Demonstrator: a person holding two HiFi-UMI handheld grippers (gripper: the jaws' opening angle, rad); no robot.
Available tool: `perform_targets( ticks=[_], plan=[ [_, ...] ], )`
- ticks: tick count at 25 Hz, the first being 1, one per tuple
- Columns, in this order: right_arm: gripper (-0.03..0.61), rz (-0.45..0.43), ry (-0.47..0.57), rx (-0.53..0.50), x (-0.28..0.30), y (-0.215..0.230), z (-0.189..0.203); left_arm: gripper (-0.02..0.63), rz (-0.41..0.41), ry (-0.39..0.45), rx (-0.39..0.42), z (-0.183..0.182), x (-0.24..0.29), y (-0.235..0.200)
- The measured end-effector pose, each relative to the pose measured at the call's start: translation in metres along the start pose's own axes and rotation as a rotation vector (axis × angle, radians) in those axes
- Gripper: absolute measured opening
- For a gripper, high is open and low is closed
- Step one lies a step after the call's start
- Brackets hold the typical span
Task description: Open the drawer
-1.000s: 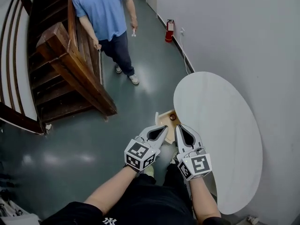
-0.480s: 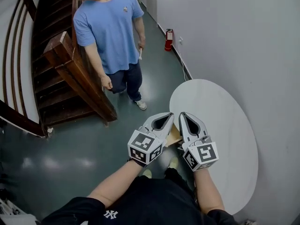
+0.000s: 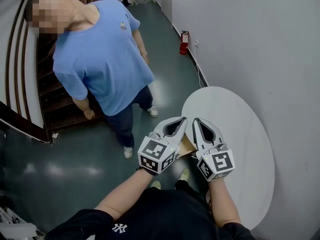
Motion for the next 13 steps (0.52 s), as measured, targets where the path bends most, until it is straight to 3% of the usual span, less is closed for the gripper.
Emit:
perform_targets(
  ticks=[13],
  plan=[
    [0.014,-0.023,-0.010,-0.003,0.021,0.008,-0.003,0.009,-0.036,-0.004,0.008,-0.006,0.012,-0.015]
  ],
)
Point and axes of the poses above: the fingertips, and each gripper's own axes: x forward along the fingers, y to its right, z out of its underside, the point moved 3 cm from there along -x, backward along the fingers, and after that the axes turned 6 degrees about -y, right-handed, at the moved point
